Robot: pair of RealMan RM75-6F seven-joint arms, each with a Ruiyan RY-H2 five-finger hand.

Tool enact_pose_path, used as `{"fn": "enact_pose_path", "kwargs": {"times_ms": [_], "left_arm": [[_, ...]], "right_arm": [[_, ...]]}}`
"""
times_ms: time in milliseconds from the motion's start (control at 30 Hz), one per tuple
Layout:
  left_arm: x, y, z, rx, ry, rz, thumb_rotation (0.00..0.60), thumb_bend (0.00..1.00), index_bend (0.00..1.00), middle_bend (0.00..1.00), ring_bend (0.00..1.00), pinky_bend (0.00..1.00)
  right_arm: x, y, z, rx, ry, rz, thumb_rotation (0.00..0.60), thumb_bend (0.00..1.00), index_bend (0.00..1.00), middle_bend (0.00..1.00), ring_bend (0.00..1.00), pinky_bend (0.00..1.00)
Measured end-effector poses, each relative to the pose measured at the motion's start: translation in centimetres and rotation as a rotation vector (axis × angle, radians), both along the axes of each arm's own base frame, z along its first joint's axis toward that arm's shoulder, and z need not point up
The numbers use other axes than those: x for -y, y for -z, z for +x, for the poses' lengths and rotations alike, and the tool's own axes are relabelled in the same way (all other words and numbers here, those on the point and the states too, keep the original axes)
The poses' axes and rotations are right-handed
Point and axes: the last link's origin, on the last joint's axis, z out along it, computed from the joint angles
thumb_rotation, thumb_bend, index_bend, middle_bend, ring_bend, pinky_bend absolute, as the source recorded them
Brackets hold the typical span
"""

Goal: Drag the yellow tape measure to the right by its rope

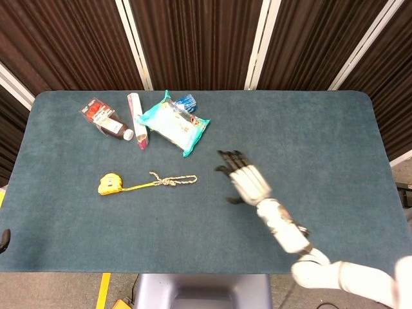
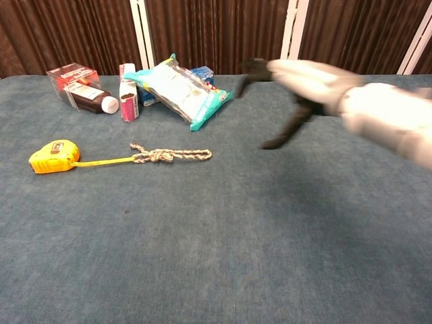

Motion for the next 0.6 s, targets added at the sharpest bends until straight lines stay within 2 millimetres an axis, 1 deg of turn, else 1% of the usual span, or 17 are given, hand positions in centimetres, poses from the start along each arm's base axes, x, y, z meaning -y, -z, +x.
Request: {"fn": "enact_pose_path", "kwargs": {"times_ms": [67, 167, 200, 267, 367, 600], "left_arm": [[0.1, -0.2, 0.0, 0.003, 0.000, 0.007, 0.600, 0.41, 0.14, 0.00, 0.00, 0.11], [0.4, -0.5, -0.1, 0.009, 0.002, 0.014, 0.600, 0.41, 0.14, 0.00, 0.00, 0.11], [0.4, -0.5, -0.2, 0.011, 0.001, 0.016, 0.600, 0.41, 0.14, 0.00, 0.00, 0.11], [0.6, -0.8, -0.3, 0.016, -0.003, 0.021, 0.600, 0.41, 0.14, 0.00, 0.00, 0.11], [0.8, -1.0, -0.4, 0.018, -0.013, 0.030, 0.600, 0.41, 0.14, 0.00, 0.00, 0.11], [0.9, -1.0, -0.4, 0.013, -0.019, 0.029, 0.600, 0.41, 0.14, 0.00, 0.00, 0.11]], "right_arm": [[0.9, 1.9, 2.4, 0.008, -0.005, 0.021, 0.600, 0.27, 0.39, 0.04, 0.03, 0.00], [2.0, 4.2, 4.5, 0.003, 0.014, 0.040, 0.600, 0.31, 0.41, 0.05, 0.04, 0.00], [2.2, 4.7, 4.9, -0.001, 0.022, 0.042, 0.600, 0.32, 0.41, 0.05, 0.04, 0.00], [2.8, 5.8, 5.1, -0.015, 0.046, 0.041, 0.600, 0.35, 0.42, 0.05, 0.04, 0.00], [3.5, 6.8, 5.0, -0.036, 0.075, 0.038, 0.600, 0.39, 0.42, 0.05, 0.04, 0.00], [4.1, 8.1, 4.3, -0.068, 0.100, 0.045, 0.600, 0.40, 0.42, 0.05, 0.04, 0.00]]}}
